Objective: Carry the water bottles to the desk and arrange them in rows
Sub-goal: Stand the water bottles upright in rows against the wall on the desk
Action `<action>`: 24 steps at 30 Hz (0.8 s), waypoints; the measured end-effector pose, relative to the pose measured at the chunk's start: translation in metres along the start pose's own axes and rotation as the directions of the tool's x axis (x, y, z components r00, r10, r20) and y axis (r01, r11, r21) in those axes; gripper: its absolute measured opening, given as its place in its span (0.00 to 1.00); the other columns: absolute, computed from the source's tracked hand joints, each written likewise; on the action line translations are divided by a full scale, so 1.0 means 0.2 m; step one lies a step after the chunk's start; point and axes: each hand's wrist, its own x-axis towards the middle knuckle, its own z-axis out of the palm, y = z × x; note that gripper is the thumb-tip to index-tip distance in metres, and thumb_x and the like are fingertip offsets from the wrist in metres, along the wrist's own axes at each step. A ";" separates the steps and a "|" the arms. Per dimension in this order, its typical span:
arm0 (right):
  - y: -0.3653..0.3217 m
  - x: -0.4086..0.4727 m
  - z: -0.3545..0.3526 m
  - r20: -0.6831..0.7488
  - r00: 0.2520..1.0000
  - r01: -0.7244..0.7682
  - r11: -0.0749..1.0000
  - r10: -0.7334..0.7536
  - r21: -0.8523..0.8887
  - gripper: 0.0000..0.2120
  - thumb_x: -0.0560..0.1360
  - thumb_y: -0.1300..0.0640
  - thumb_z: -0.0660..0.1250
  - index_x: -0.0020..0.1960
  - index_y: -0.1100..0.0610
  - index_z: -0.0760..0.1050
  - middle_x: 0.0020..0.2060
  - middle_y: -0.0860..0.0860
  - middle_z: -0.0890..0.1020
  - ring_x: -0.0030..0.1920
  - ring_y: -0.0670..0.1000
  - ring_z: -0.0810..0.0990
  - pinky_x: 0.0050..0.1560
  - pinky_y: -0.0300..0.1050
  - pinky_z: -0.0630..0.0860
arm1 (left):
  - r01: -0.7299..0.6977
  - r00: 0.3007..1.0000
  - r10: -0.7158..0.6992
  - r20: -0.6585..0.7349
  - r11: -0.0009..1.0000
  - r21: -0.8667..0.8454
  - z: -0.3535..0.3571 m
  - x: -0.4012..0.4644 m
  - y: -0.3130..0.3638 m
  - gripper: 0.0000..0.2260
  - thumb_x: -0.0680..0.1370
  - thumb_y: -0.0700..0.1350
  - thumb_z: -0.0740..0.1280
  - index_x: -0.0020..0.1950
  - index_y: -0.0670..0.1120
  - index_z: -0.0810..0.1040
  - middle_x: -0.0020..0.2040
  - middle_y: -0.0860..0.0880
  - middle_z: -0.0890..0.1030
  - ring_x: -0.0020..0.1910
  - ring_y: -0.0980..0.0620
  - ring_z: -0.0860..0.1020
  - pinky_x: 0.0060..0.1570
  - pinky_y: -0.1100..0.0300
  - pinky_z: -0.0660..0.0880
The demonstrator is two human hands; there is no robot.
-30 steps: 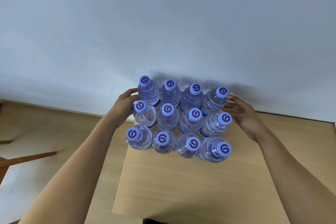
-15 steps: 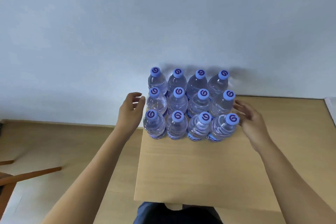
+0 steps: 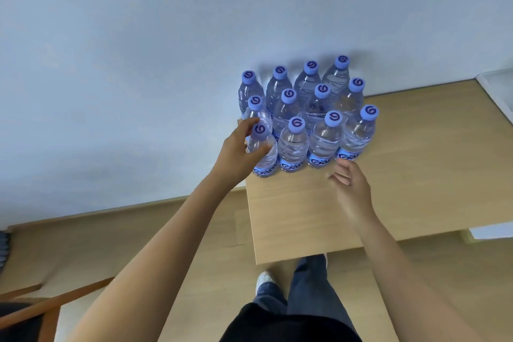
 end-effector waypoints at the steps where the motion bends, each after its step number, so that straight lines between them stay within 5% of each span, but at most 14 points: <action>1: 0.00 -0.02 0.05 0.023 1.000 0.004 1.000 -0.005 0.004 0.21 0.78 0.63 0.68 0.70 0.57 0.70 0.65 0.52 0.77 0.63 0.51 0.77 0.57 0.41 0.70 | -0.007 1.000 0.007 0.011 1.000 0.021 0.00 0.01 -0.01 0.20 0.77 0.43 0.71 0.67 0.51 0.71 0.56 0.60 0.76 0.57 0.60 0.74 0.51 0.75 0.70; 4: 0.01 -0.07 0.21 0.089 0.995 0.040 0.999 -0.041 0.010 0.21 0.78 0.64 0.69 0.69 0.58 0.70 0.64 0.53 0.76 0.62 0.52 0.77 0.62 0.46 0.73 | -0.019 0.999 0.016 0.039 0.996 0.087 -0.01 0.04 -0.04 0.23 0.76 0.41 0.72 0.68 0.49 0.70 0.59 0.55 0.77 0.59 0.57 0.74 0.49 0.77 0.68; 9: 0.04 -0.07 0.44 0.120 0.989 0.093 0.996 -0.091 -0.007 0.21 0.76 0.63 0.72 0.66 0.60 0.73 0.60 0.52 0.77 0.63 0.54 0.76 0.62 0.45 0.72 | -0.017 0.998 0.007 0.057 0.986 0.166 0.00 0.08 -0.09 0.23 0.76 0.39 0.72 0.69 0.46 0.70 0.63 0.48 0.78 0.62 0.49 0.75 0.62 0.55 0.73; 16: 0.01 -0.10 0.68 -0.023 0.985 0.170 0.985 -0.170 0.012 0.26 0.71 0.59 0.77 0.66 0.61 0.74 0.60 0.52 0.80 0.62 0.52 0.77 0.65 0.49 0.72 | -0.029 1.000 0.026 0.016 0.984 0.174 0.00 0.10 -0.13 0.22 0.75 0.39 0.73 0.66 0.45 0.72 0.59 0.46 0.80 0.60 0.44 0.77 0.60 0.45 0.75; 24: 0.00 -0.09 0.77 -0.191 0.976 0.120 0.992 -0.108 0.048 0.19 0.71 0.58 0.77 0.59 0.63 0.78 0.54 0.56 0.82 0.56 0.56 0.79 0.61 0.52 0.73 | -0.039 0.999 0.038 0.011 0.981 0.192 0.01 0.09 -0.12 0.22 0.75 0.39 0.72 0.68 0.44 0.71 0.60 0.45 0.80 0.60 0.43 0.76 0.59 0.44 0.75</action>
